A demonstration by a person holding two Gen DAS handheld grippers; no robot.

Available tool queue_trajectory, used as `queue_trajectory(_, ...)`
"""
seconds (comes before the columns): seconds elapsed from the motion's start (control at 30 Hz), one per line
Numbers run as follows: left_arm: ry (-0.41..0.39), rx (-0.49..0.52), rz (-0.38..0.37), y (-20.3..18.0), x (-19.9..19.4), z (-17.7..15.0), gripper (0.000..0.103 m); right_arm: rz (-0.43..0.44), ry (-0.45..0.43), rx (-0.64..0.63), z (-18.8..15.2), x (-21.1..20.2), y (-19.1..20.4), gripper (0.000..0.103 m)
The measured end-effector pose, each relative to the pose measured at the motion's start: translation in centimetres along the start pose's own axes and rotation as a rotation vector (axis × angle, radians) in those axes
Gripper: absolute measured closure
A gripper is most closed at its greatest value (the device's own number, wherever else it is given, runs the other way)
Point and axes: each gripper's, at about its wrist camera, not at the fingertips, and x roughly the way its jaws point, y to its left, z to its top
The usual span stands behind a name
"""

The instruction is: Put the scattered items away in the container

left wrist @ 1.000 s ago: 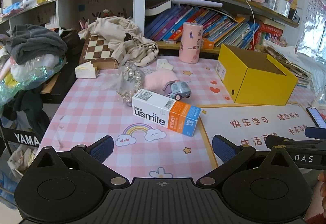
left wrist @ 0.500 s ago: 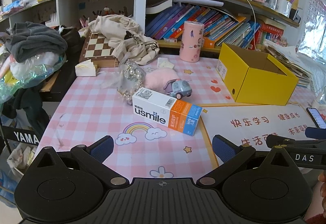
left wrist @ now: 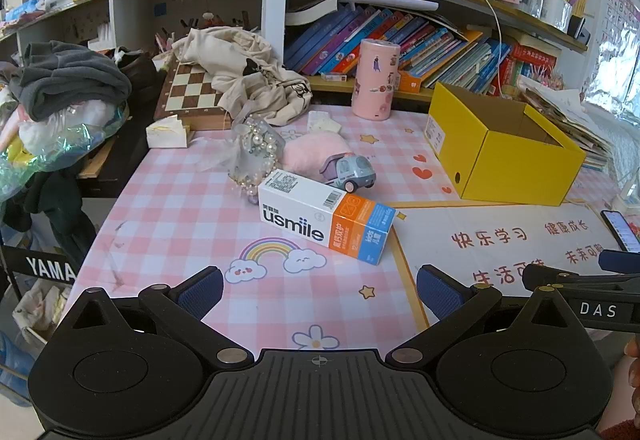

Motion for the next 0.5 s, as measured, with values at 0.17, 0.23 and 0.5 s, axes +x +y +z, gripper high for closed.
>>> queue_trajectory(0.17,0.001,0.001,-0.001,0.05,-0.03,0.13,0.000,-0.001,0.000,0.000,-0.04,0.02,0.12,0.000)
queue_trajectory(0.23,0.001,0.003,-0.003,0.10,-0.04,0.18,0.000,-0.001,0.000,-0.001,-0.02,0.04,0.08,0.000)
queue_trajectory(0.5,0.000,0.001,-0.004,-0.09,-0.06,-0.16,0.000,-0.003,0.001,-0.001,-0.02,-0.02,0.10,0.000)
